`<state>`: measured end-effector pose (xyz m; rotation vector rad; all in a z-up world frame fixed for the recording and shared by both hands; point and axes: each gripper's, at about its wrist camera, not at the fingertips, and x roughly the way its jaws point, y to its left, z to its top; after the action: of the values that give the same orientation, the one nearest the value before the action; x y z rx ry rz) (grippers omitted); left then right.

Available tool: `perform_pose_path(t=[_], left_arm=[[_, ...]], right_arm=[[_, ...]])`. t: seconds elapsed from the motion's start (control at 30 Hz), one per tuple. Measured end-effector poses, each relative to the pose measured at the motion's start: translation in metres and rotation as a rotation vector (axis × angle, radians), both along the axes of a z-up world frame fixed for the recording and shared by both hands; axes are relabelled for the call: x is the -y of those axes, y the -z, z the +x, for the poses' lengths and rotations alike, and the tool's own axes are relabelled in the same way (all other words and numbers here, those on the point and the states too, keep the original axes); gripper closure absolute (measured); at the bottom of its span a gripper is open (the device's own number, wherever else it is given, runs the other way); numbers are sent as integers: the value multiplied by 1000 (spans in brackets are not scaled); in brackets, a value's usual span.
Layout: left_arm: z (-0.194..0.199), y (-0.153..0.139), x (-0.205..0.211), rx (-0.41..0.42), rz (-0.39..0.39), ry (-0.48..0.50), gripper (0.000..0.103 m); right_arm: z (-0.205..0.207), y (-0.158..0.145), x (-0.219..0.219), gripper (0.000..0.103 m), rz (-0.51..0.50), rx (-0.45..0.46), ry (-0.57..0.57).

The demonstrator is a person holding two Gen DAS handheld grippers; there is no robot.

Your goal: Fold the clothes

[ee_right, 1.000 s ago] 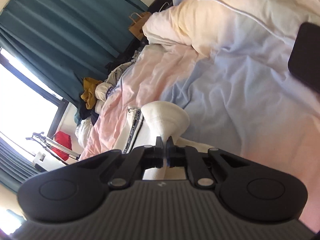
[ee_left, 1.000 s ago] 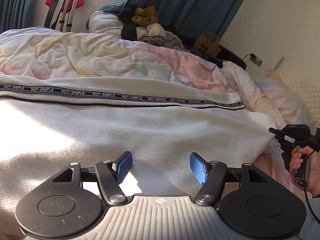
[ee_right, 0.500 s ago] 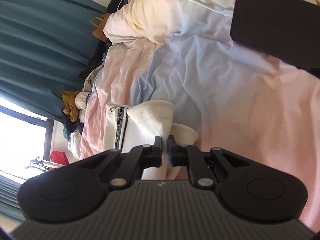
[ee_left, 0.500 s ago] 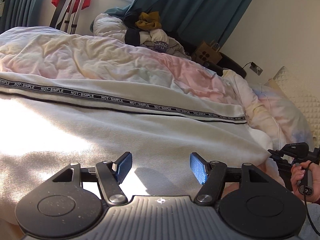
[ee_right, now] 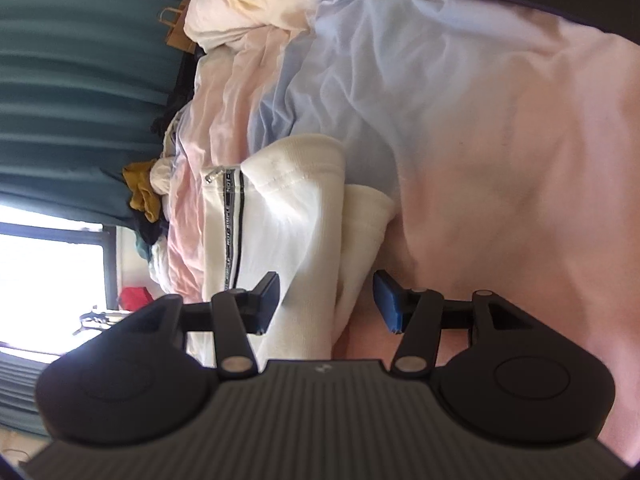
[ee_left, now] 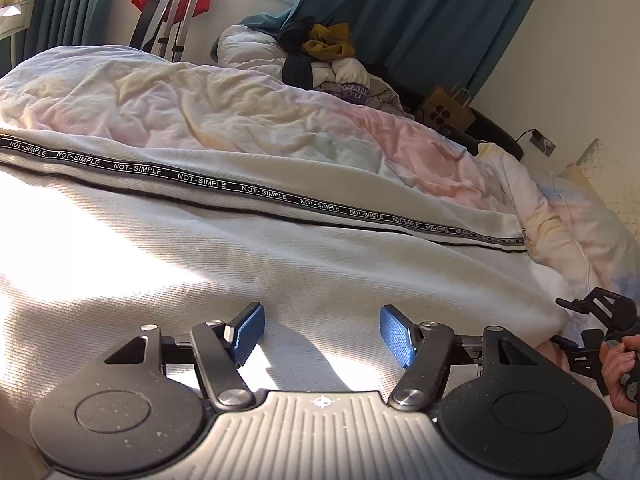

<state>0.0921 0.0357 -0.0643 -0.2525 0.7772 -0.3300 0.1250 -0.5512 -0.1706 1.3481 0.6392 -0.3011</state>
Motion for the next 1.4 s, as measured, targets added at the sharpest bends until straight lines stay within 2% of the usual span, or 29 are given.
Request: perform_pose_path(t=[0.07, 0.17, 0.27, 0.37, 0.4, 0.47, 0.5, 0.63, 0.73, 0.87, 1.07, 1.17, 1.27, 1.3, 1.4], left_arm=[[0, 1, 3, -2, 12, -3, 36], [2, 0, 7, -1, 21, -8, 36], [3, 0, 8, -1, 25, -7, 36], [3, 0, 8, -3, 20, -7, 36], [4, 0, 7, -2, 17, -4, 36], [5, 0, 7, -1, 15, 2, 36], [6, -1, 7, -2, 18, 2, 36], [7, -9, 7, 18, 35, 11, 36], [6, -19, 0, 53, 21, -5, 36], [5, -31, -26, 64, -81, -65, 36], [5, -42, -66, 74, -291, -86, 36], [5, -41, -82, 58, -413, -91, 35], [6, -40, -97, 42, -535, -94, 35], [6, -38, -100, 33, -558, -97, 35], [8, -29, -100, -7, -556, -116, 32]], right_arm=[[14, 4, -2, 50, -45, -32, -48], [21, 7, 2, 50, -60, -19, -21], [27, -1, 7, 49, -109, 55, 26], [40, -12, 7, 50, -234, 103, 0], [43, -15, 7, 52, -268, 102, -3], [50, -20, 7, 63, -323, 103, -11], [53, -23, 6, 79, -353, 98, -15], [50, -57, -6, 84, -484, 208, -46], [52, -98, -34, 85, -627, 282, -96], [49, -156, -88, 86, -769, 412, -181], [43, -211, -183, 86, -901, 576, -330], [37, -215, -235, 86, -957, 623, -435], [27, -195, -290, 86, -1053, 642, -577], [23, -184, -308, 86, -1087, 643, -633], [15, -140, -358, 86, -1171, 592, -840]])
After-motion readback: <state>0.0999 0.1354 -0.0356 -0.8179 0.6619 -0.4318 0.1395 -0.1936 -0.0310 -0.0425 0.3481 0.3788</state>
